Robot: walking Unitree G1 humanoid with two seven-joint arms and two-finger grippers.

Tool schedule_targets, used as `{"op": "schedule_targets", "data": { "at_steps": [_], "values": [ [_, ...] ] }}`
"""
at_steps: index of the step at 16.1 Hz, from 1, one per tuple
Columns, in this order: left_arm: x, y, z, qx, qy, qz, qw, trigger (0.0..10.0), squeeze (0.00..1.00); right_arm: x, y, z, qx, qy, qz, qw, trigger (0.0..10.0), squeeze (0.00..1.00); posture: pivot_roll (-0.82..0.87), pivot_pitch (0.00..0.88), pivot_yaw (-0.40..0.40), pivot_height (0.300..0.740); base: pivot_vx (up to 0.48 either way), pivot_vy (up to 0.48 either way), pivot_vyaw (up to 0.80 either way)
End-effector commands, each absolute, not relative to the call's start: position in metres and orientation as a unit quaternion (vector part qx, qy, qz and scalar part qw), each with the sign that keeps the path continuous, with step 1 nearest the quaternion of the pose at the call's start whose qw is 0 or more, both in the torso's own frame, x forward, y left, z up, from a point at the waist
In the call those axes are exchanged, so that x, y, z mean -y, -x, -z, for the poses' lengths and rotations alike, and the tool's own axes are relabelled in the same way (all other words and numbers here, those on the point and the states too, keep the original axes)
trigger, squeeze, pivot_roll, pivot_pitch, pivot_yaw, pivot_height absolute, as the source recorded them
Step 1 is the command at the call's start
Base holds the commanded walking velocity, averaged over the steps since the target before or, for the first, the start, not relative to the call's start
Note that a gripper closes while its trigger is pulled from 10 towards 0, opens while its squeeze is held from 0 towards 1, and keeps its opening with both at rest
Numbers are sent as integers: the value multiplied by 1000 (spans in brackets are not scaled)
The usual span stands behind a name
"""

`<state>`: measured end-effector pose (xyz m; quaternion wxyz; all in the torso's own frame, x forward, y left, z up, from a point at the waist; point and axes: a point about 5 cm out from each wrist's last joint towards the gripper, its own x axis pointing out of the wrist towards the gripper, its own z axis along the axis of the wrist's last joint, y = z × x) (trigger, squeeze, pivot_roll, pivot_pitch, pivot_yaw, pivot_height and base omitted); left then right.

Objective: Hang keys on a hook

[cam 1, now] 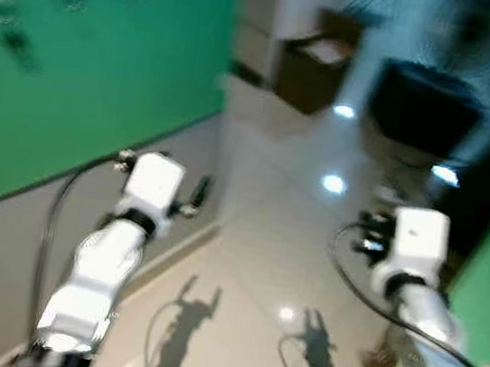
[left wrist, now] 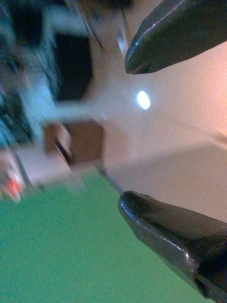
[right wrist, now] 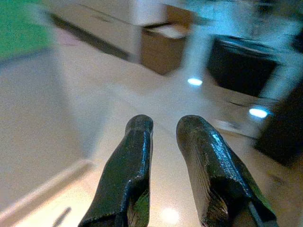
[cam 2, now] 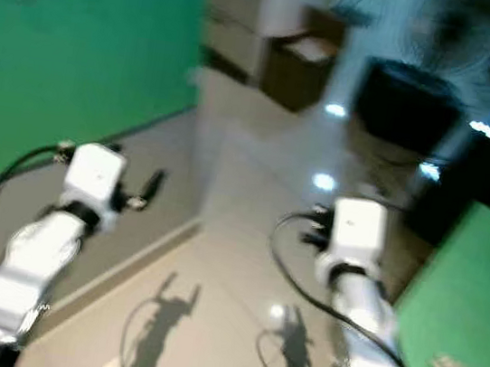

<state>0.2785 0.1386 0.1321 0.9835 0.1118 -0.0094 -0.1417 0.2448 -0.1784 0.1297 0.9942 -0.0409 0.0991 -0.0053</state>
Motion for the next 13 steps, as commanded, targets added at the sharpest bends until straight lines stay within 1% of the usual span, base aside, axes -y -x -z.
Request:
{"op": "schedule_targets", "data": {
  "at_steps": [1,4,7,10,11,13],
  "values": [
    [-143,-280,-132,9,-120,133,984,10000,0,175,-245,-130,-102,37,4,994,10000,0,-95,0,-33,718,0,0,-800],
    [-140,-285,-137,21,-113,132,985,10000,0,173,-249,-134,-102,30,1,994,10000,0,-94,0,-32,718,0,0,-800],
    [-139,-285,-142,33,-109,139,984,10000,0,176,-254,-132,-110,17,22,994,10000,0,-110,0,-15,718,0,0,-800],
    [-133,-291,-147,41,-106,149,982,10000,0,181,-257,-131,-119,35,26,992,10000,0,-107,0,-14,718,0,-430,-800],
    [-131,-292,-148,42,-109,155,981,10000,0,179,-259,-127,-128,58,17,990,10000,0,-109,0,-13,718,0,-480,-781],
    [-131,-293,-146,40,-114,158,980,10000,0,177,-260,-129,-128,20,19,991,10000,0,-115,0,-10,718,0,-480,-206]
  ]
}}
